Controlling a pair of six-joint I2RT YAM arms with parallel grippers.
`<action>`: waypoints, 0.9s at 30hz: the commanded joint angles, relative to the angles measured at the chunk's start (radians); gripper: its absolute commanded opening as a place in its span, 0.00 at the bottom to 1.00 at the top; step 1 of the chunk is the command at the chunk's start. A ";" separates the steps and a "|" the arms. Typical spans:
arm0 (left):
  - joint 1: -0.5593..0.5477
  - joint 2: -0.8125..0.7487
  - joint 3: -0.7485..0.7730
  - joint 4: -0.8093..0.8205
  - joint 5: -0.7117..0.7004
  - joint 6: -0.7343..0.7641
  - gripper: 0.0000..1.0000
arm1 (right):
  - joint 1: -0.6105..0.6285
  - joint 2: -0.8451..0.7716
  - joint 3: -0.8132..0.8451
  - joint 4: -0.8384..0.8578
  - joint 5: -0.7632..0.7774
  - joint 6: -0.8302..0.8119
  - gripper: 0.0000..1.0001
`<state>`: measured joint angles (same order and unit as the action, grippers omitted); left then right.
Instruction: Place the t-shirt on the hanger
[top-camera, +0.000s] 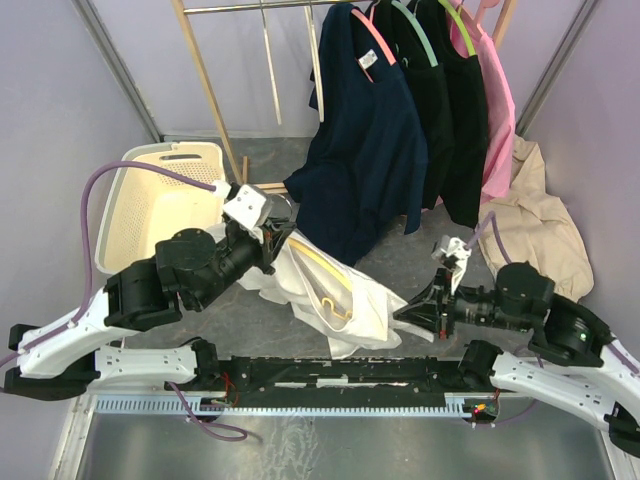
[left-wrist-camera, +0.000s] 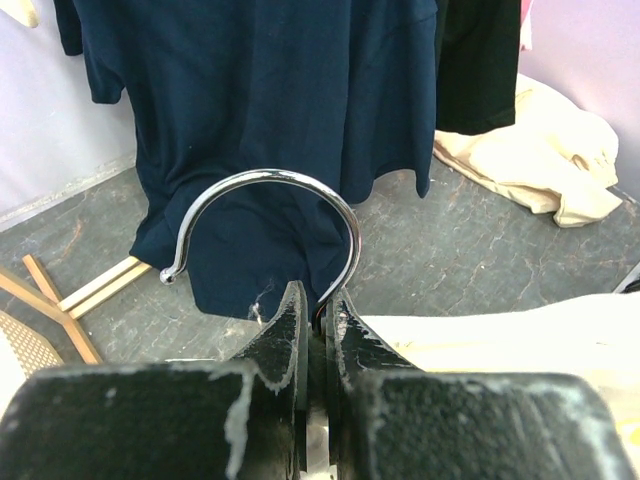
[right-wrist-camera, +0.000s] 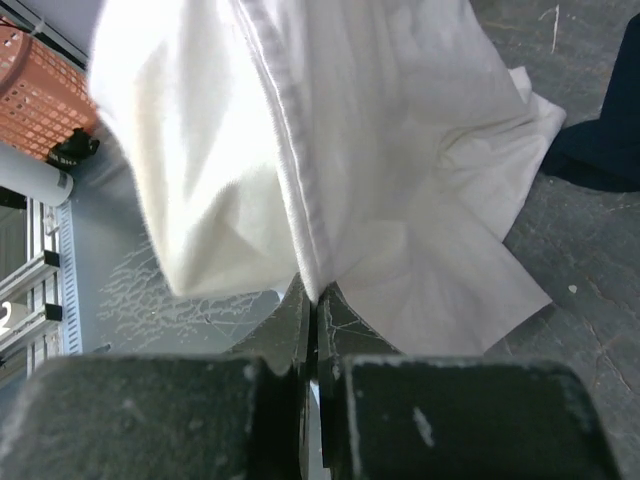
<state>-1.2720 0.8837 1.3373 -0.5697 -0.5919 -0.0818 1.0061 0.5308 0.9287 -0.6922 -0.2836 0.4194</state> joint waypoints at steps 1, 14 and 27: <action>-0.005 -0.003 0.055 0.034 -0.006 -0.055 0.03 | 0.004 -0.042 0.094 -0.043 0.030 -0.019 0.01; -0.004 0.055 0.073 -0.002 -0.273 -0.032 0.03 | 0.004 -0.033 0.251 -0.162 -0.046 -0.017 0.01; -0.004 0.065 0.117 0.079 -0.393 0.016 0.03 | 0.004 0.038 0.287 -0.297 -0.008 -0.019 0.01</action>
<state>-1.2850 0.9779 1.3834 -0.5900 -0.8539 -0.0818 1.0061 0.5568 1.1831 -0.9119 -0.3099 0.4164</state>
